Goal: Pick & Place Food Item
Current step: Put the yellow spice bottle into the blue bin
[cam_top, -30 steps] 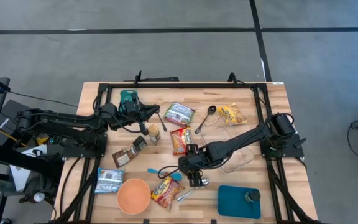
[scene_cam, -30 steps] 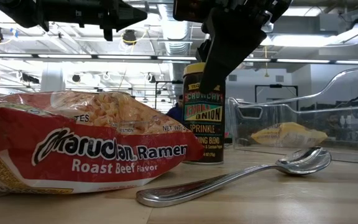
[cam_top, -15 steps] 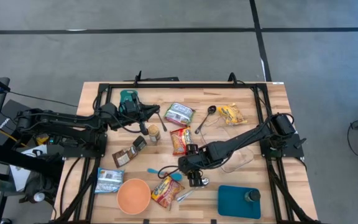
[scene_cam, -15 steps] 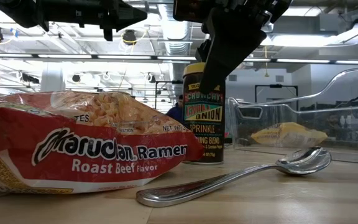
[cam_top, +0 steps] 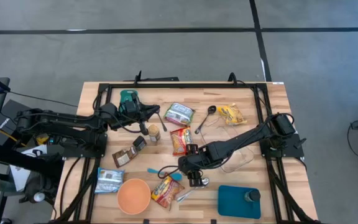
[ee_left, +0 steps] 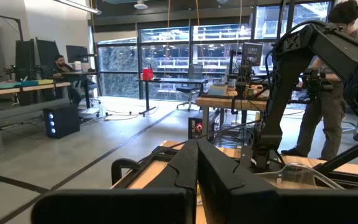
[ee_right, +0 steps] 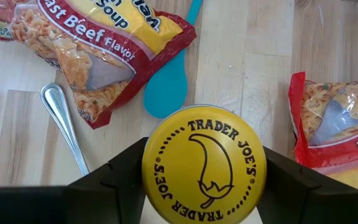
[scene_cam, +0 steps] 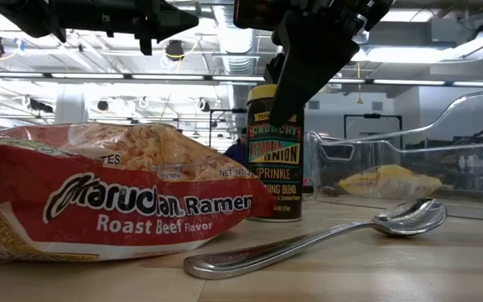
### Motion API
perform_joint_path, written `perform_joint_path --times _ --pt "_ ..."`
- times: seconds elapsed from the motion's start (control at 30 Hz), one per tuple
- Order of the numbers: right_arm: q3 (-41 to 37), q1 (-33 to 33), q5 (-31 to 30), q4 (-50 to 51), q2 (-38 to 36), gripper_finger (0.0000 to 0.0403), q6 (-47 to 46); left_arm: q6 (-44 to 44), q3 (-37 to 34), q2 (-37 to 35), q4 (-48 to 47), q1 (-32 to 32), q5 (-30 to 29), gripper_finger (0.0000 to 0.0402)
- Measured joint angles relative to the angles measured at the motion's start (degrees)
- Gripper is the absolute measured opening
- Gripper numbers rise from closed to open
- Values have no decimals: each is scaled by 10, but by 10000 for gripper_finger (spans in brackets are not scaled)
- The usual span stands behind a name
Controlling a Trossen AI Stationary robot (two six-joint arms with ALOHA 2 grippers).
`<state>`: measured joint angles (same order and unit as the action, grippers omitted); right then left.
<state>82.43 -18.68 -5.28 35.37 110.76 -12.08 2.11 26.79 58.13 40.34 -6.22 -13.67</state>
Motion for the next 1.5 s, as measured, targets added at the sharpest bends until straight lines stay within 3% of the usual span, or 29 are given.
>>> perform_joint_path --times 0.47,1.5 --pt "-1 0 -3 12 -10 220 0 0 0 0 0 0 0 0" --pt "0 -62 -8 115 -234 222 -10 0 0 0 0 0 0 0"
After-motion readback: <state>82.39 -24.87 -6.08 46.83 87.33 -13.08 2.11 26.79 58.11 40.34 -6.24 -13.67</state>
